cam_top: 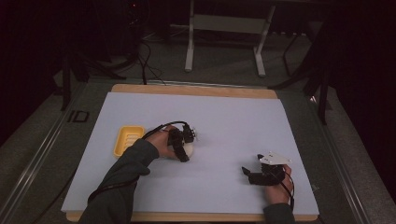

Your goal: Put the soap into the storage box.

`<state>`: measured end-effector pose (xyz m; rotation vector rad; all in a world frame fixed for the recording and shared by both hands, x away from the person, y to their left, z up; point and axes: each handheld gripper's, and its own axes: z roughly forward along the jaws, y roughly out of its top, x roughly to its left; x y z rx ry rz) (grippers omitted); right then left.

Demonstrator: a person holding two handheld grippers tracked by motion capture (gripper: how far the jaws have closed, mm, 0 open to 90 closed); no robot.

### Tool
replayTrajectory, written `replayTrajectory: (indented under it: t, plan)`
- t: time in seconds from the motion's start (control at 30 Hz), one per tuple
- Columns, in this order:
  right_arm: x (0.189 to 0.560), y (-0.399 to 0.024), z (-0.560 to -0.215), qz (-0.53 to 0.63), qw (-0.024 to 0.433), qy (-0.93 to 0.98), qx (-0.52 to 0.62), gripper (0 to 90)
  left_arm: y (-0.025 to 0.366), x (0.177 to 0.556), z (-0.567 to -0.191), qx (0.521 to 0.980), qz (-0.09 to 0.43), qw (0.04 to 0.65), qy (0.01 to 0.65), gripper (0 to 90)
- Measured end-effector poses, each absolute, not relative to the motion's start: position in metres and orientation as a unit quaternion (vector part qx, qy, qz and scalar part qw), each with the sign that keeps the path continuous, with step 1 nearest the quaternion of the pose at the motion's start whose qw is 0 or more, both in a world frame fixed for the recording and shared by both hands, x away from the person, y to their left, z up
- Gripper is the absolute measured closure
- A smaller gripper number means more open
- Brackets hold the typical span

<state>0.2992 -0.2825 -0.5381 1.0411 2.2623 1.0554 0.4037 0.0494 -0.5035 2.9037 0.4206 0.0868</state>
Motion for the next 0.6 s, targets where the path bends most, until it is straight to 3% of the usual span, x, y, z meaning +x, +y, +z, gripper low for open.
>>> replayTrajectory:
  t: [0.6]
  plan:
    - [0.2992,-0.2824,-0.5381,0.381,0.217,0.817,0.376,16.0,0.0464,0.4051,-0.5034,0.990,0.014,0.072,0.124,24.1]
